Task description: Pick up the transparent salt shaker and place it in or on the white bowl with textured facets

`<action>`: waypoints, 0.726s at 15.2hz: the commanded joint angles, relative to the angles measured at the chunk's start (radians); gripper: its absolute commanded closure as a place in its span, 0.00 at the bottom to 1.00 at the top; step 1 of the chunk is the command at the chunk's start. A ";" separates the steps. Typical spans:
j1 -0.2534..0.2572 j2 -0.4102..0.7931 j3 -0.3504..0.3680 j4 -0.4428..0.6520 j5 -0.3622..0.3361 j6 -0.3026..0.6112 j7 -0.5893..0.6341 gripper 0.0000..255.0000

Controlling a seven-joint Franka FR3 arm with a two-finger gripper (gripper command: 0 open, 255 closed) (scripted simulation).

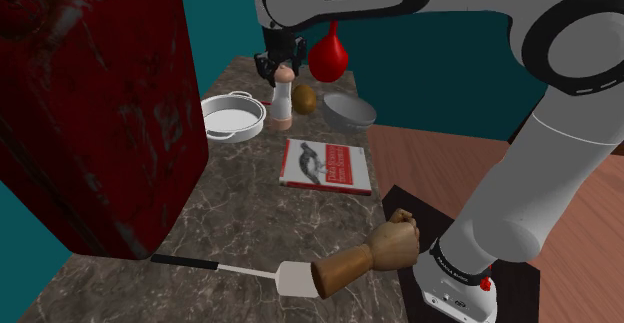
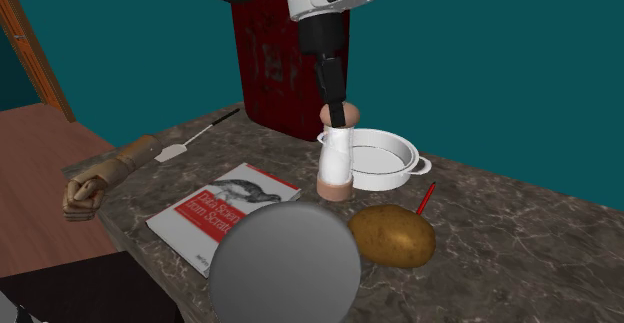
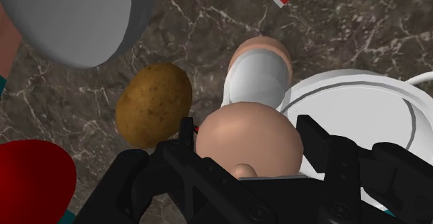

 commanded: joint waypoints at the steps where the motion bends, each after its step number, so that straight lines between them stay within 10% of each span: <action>1: 0.000 0.000 0.000 0.027 0.002 -0.026 -0.008 1.00; 11: 0.007 0.021 0.004 0.187 0.002 -0.161 -0.043 1.00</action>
